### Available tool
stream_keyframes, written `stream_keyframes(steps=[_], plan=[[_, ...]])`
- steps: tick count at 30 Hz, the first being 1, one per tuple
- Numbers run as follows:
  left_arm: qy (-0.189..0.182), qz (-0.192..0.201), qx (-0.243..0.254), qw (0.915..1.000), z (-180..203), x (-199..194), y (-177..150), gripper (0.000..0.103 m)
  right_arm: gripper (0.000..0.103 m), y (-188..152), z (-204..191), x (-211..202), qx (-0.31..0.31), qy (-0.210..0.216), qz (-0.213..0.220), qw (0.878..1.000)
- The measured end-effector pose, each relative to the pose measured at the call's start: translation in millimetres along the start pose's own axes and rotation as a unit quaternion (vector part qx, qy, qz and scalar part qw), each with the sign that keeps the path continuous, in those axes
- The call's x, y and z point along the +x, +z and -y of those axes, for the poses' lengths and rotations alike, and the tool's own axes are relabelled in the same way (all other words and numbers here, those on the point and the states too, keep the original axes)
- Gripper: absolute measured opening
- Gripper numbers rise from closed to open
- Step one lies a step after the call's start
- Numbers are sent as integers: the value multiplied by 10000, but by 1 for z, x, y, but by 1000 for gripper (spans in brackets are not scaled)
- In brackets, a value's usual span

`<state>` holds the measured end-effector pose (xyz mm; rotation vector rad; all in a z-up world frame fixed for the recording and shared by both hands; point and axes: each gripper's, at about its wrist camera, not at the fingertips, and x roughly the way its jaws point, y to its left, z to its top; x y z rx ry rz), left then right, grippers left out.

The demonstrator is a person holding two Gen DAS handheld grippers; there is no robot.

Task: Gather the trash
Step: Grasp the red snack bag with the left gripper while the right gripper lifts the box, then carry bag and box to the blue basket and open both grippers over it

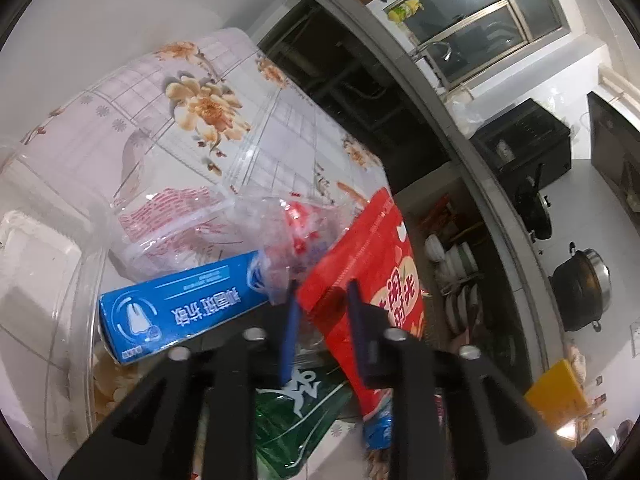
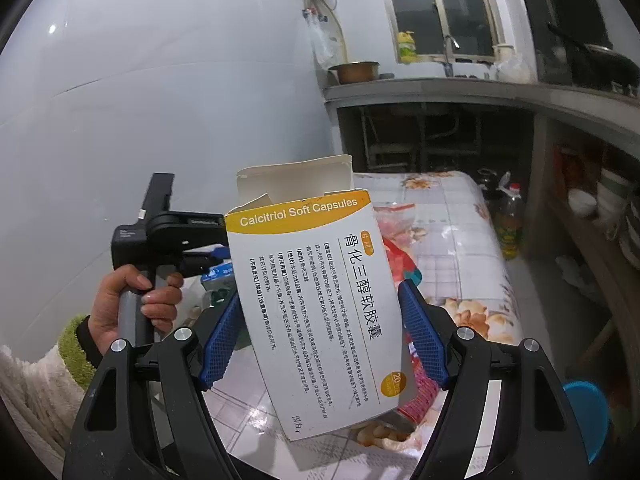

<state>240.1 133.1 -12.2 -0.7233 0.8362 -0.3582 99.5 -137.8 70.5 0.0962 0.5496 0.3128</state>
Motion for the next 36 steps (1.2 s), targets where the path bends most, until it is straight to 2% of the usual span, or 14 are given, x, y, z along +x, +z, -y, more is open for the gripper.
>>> stream_keyframes(steps=[6,13,21,30,36], plan=[[-324,214,320,9987,20,-12,-4,3,71,-6,8,-4,138,-105,-12,9998],[-824,595,743,9920,56,-31,-4,0,71,-8,13,-17,243,-240,76,9994],[-1183,1026,1295,9791,103,-53,2,0,71,-12,21,-30,405,-453,166,9980],[-1315,1507,1743,9642,137,-96,-8,0,71,-21,30,-51,631,-606,371,9955],[-1386,1863,2149,9486,169,-132,-28,0,71,-29,35,-73,796,-694,576,9927]])
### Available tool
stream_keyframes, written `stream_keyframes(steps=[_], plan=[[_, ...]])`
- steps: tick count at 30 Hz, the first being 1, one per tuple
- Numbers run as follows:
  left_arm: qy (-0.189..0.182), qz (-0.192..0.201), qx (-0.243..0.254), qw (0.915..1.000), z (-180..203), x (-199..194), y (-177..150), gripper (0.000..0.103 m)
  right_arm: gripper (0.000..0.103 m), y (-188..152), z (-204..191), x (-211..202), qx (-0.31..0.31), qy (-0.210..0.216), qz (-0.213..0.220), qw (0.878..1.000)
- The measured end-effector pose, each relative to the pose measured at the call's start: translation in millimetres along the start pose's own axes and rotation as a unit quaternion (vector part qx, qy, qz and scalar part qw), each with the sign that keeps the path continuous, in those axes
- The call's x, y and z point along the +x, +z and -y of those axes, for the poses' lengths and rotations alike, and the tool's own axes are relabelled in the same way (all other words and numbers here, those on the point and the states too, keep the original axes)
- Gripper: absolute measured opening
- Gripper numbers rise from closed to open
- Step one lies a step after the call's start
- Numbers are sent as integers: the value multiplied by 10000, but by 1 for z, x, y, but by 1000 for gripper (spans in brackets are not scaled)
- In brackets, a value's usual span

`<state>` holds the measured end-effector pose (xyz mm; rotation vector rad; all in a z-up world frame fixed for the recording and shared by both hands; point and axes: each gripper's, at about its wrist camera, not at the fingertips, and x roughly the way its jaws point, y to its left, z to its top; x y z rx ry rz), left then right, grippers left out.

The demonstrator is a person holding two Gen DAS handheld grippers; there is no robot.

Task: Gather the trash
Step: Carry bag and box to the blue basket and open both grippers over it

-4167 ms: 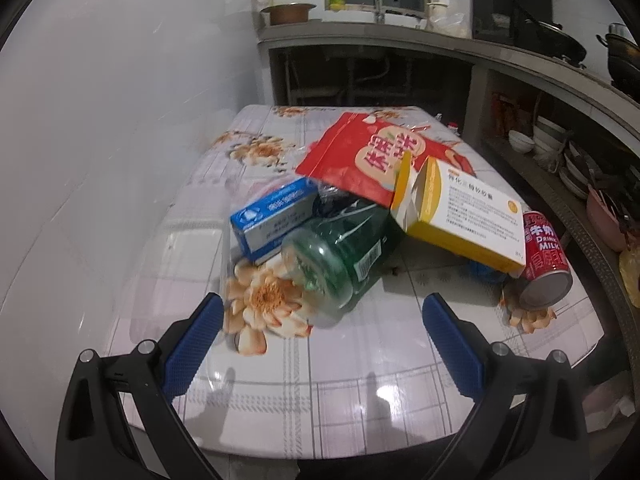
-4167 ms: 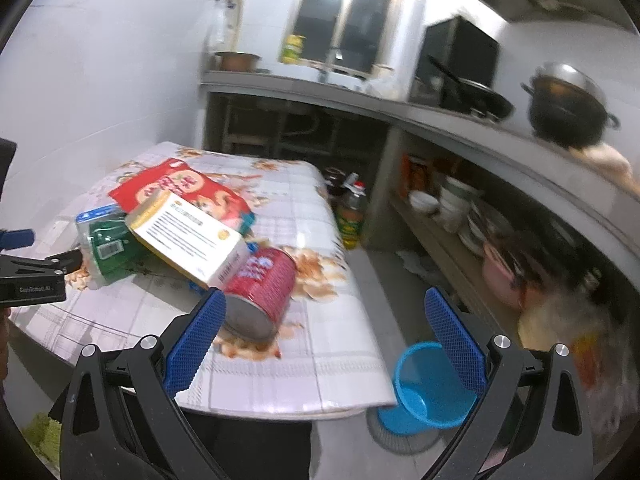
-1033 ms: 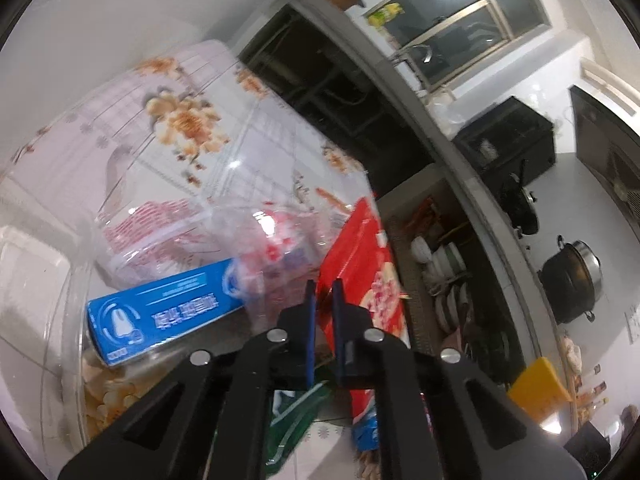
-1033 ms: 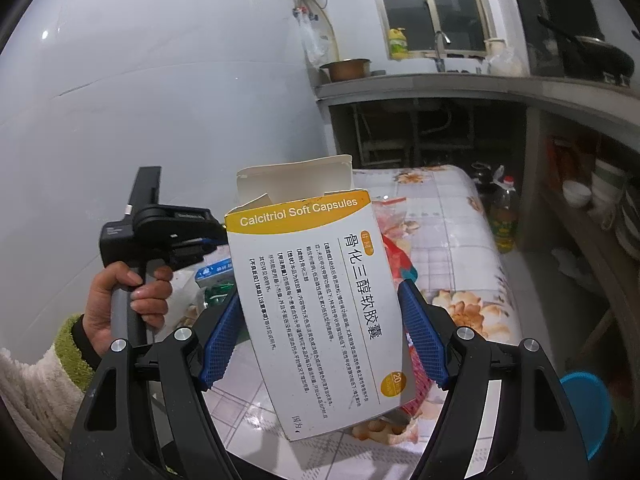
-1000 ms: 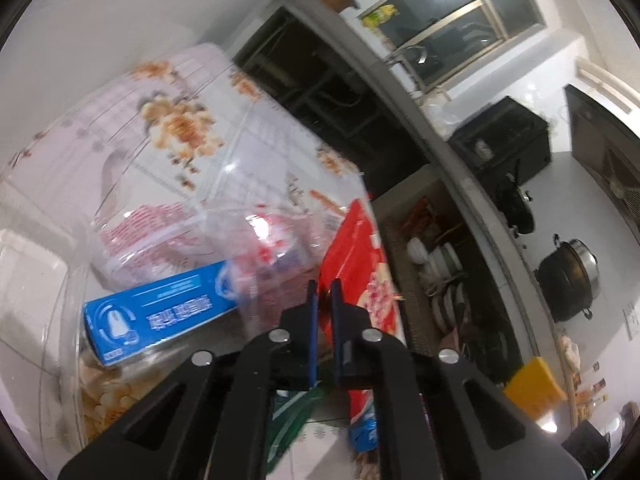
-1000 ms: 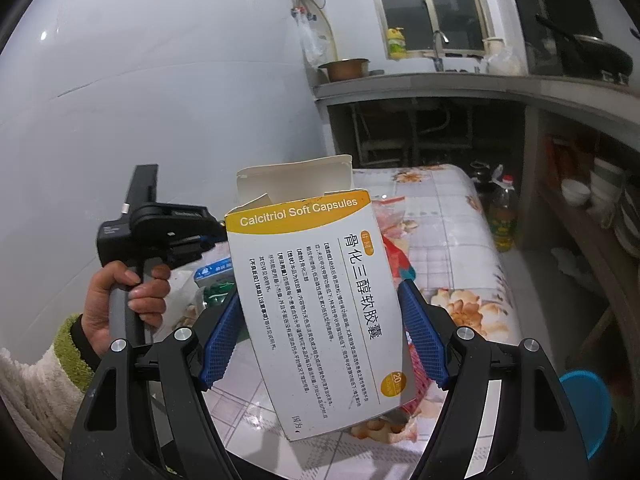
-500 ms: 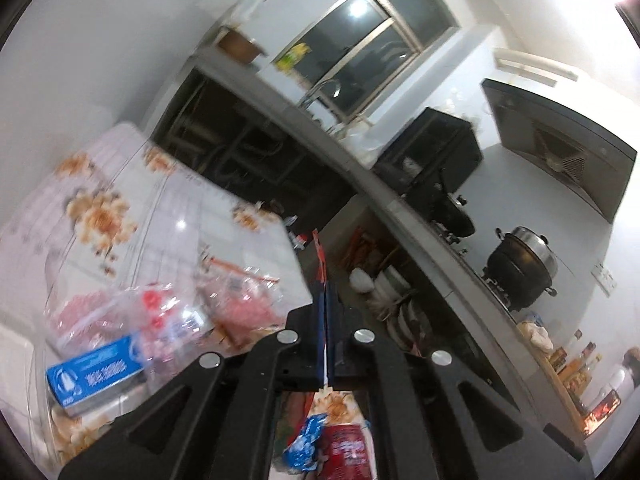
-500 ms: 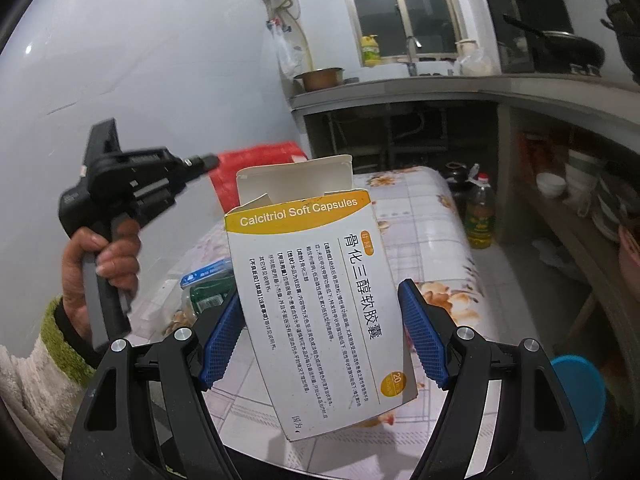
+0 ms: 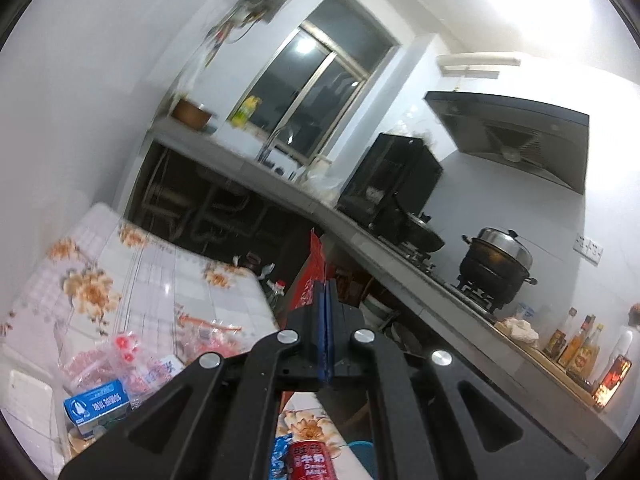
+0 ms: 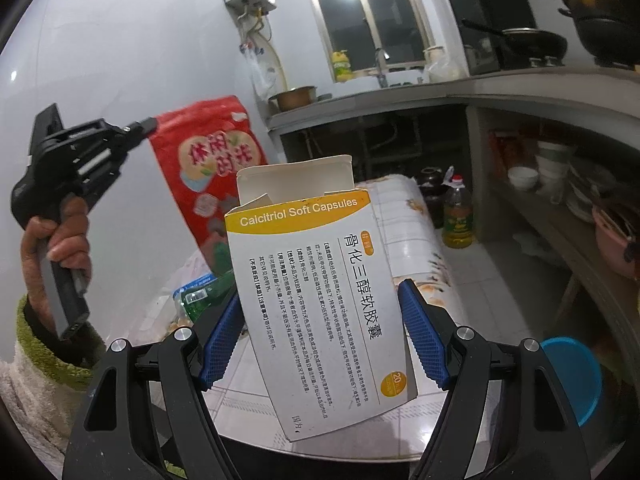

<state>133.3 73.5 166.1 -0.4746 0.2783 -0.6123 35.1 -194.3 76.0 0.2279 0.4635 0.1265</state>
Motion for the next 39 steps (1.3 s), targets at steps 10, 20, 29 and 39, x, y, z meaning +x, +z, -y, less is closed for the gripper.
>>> stream_keyframes(steps=[10,20,29,39], plan=[[-691,-105,646,9955,97,-2,-11,0,71,-12,36,-53,419,-409,434,9973],[-1631,-1131,788,9769,188,74,-68,0,71,-47,101,-99,1131,-1436,438,9822],[-1775,-2775,396,9433,235,199,-160,0,71,-84,181,-112,2231,-2062,222,9525],[-987,-4304,572,8954,258,335,-299,0,71,-138,285,-53,3427,-2294,-677,9085]])
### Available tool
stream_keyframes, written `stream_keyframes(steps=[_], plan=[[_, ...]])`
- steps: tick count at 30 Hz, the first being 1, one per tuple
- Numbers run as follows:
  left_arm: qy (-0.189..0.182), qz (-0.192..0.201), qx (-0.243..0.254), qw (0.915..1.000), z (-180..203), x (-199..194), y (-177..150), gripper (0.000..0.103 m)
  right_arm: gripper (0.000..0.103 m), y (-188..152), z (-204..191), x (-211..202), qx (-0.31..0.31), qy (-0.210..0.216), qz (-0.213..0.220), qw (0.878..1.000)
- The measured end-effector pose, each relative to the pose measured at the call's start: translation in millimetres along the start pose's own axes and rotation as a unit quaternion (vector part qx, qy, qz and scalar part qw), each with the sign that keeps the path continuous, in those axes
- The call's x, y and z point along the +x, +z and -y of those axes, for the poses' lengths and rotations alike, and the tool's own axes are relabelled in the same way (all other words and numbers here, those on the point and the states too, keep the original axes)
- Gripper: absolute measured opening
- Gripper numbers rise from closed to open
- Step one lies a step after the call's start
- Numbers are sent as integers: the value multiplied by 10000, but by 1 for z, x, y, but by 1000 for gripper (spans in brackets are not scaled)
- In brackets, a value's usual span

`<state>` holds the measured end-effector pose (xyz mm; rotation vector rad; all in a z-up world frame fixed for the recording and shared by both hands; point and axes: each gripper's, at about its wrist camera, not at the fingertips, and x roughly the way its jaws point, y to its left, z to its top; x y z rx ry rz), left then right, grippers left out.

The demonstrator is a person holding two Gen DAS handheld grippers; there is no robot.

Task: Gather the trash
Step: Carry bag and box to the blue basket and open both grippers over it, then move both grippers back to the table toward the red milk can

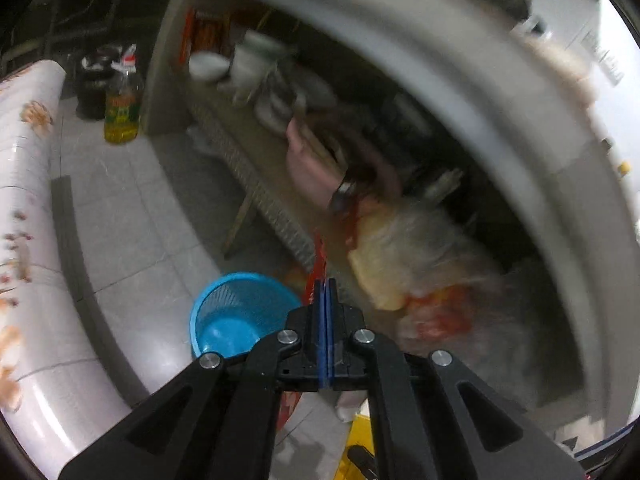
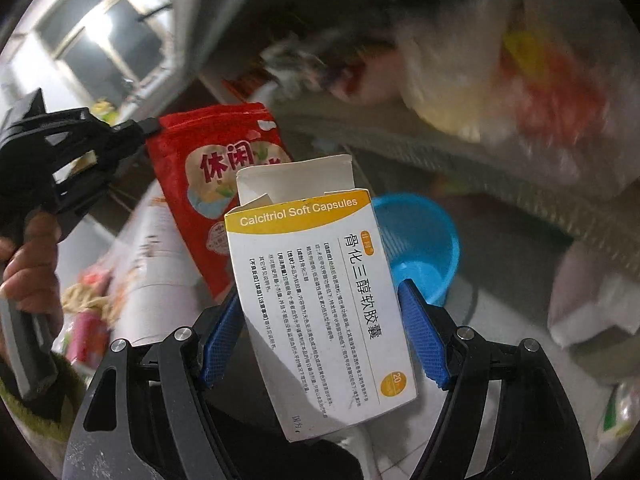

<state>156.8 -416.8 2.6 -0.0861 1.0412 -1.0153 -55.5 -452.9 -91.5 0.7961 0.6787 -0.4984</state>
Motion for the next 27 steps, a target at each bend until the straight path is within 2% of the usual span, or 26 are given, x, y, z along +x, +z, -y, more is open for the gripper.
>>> stream_keyframes(steps=[3,9,10,11,13,16,18,22,27], plan=[[216,-280,64,9994,0,44,5,0,71,12,19,34,394,-30,-208,9990],[626,-598,276,9959,-4,114,16,1,73,41,42,84,947,64,-90,9954],[686,-626,294,9952,-4,124,19,1,75,45,44,91,1020,26,-38,9948],[708,-678,298,9947,-4,135,22,2,83,51,49,103,1090,48,-10,9940],[759,-797,277,9935,-5,149,23,21,87,56,53,119,1134,-7,-55,9935],[785,-769,193,9938,-8,147,23,38,87,53,56,134,1190,-163,-217,9925],[724,-773,119,9943,-12,140,21,44,87,47,58,132,1194,-190,-227,9924],[615,-804,18,9949,-11,119,20,54,87,30,57,111,1146,-162,-153,9932],[395,-551,236,9974,6,70,16,62,87,22,48,90,1008,-239,-39,9946]])
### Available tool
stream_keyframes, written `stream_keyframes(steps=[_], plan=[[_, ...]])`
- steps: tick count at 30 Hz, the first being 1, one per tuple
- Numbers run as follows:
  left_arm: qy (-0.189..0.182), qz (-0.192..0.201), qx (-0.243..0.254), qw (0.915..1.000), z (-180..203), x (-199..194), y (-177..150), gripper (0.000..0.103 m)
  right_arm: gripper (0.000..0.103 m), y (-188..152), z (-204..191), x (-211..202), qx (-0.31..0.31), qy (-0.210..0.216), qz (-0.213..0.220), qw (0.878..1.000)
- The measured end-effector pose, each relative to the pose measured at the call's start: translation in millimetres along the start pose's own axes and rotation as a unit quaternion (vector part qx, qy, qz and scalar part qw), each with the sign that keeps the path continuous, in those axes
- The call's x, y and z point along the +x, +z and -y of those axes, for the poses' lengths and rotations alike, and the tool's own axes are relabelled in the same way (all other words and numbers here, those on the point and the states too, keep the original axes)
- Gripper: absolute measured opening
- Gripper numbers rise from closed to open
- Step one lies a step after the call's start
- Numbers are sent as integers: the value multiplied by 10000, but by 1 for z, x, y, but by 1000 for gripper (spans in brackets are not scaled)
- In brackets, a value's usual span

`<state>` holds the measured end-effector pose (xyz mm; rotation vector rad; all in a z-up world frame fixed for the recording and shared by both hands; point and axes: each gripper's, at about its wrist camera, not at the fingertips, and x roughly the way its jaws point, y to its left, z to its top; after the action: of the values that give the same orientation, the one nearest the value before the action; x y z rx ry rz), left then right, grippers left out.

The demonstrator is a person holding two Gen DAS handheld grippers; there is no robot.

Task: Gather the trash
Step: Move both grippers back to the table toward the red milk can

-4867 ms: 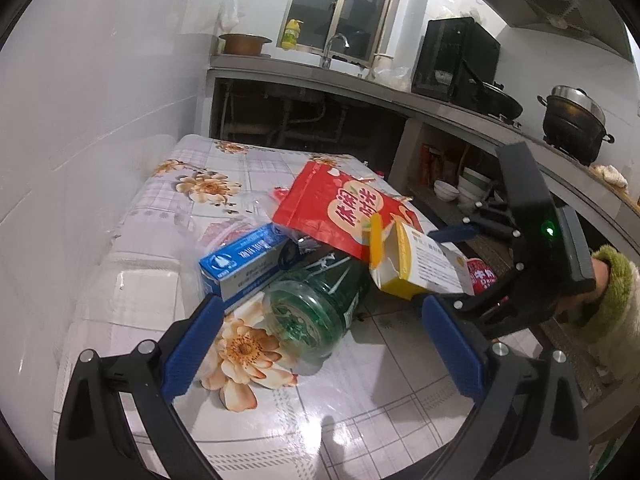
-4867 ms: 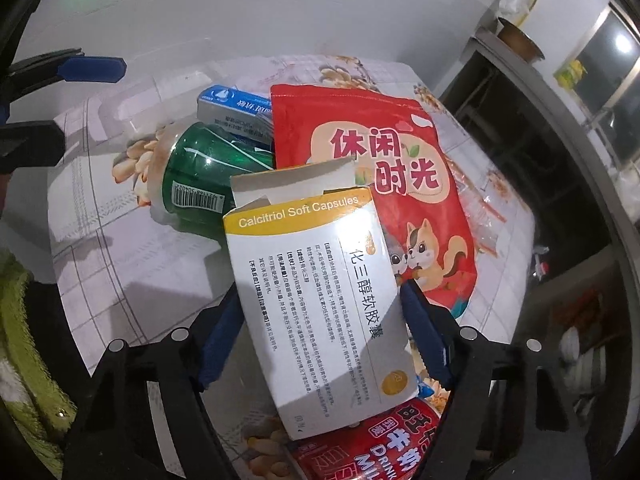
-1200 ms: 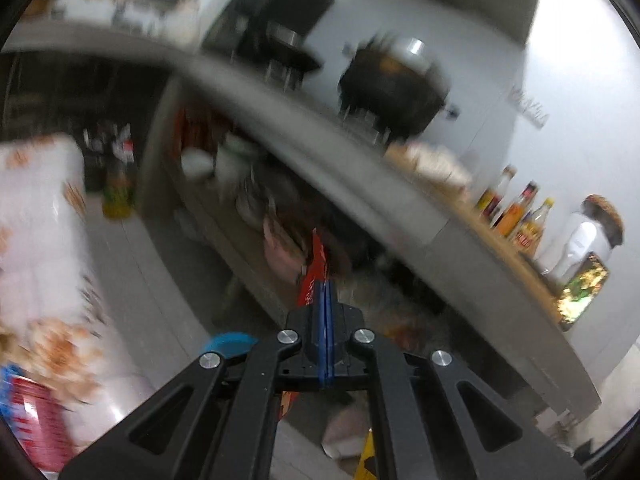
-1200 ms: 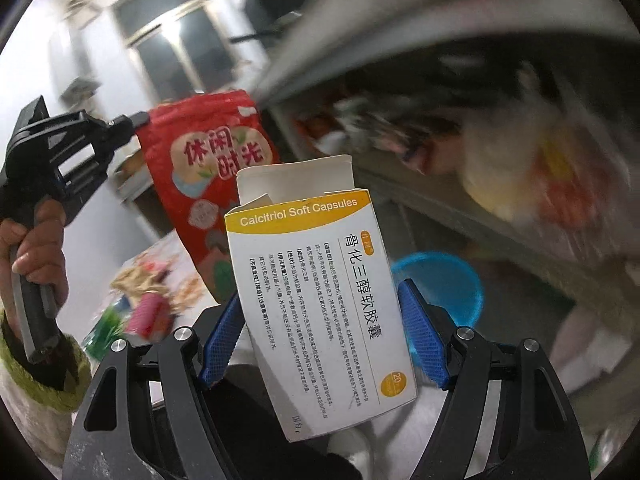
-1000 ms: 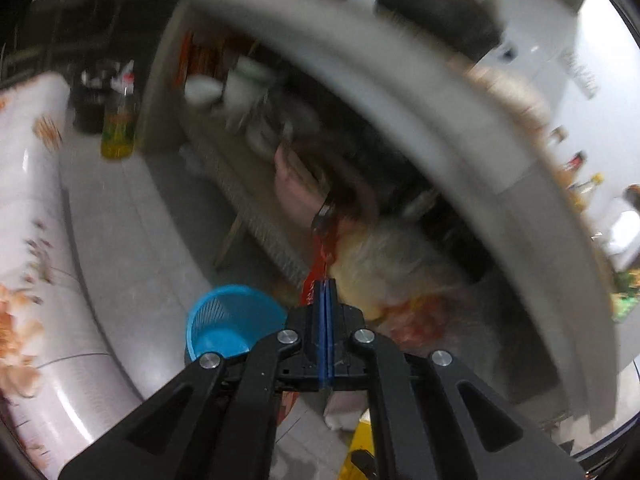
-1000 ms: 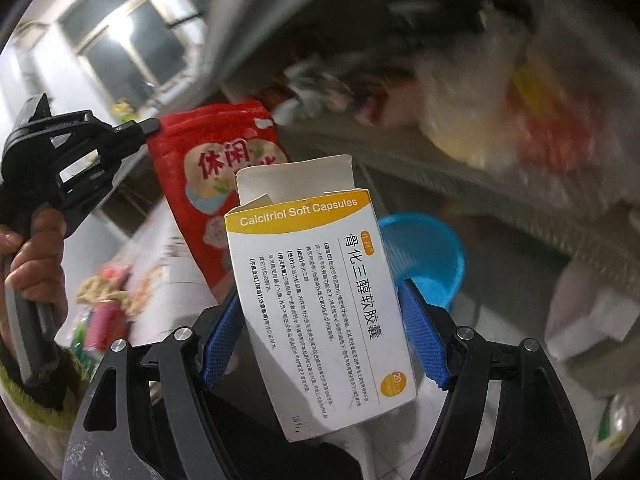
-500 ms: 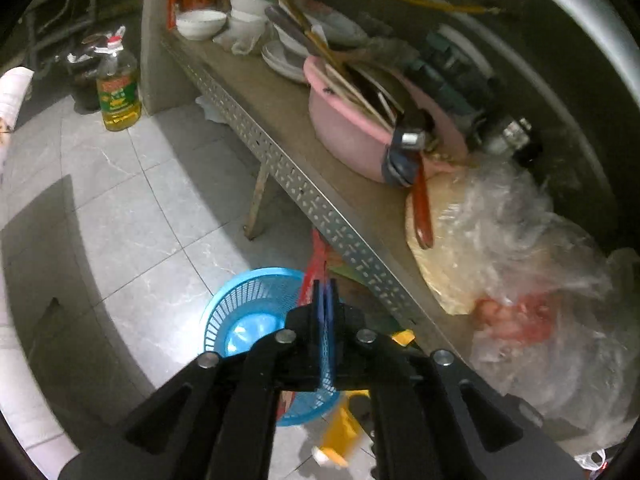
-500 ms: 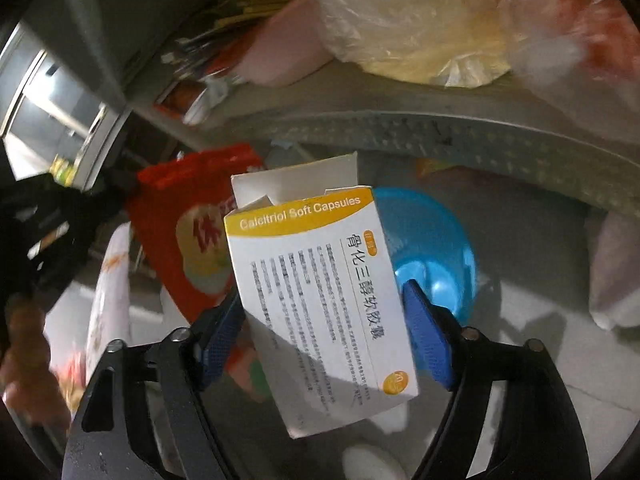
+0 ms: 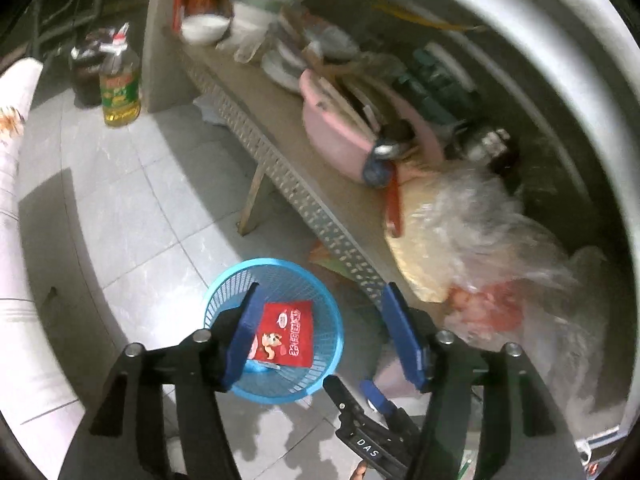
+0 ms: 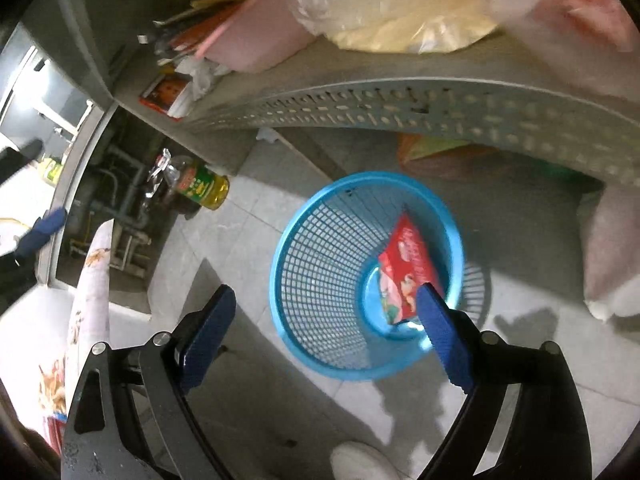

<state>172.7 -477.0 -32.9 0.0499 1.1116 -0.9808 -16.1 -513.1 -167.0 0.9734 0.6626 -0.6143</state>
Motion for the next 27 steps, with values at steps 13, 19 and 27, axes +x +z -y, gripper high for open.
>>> stream_keyframes(steps=[13,19,27], plan=[[-665,167,320,9971,8,-146,-81,77,95,-52,-64,-122,-1220,-428,841,9880],[-661,193,49,9976,-32,-197,-138,89,95,-70,-100,-159,-1906,-889,1209,9701],[-120,1005,-940,9904,-119,-272,-219,98,95,-111,-158,-181,-3088,-1323,1704,9263]])
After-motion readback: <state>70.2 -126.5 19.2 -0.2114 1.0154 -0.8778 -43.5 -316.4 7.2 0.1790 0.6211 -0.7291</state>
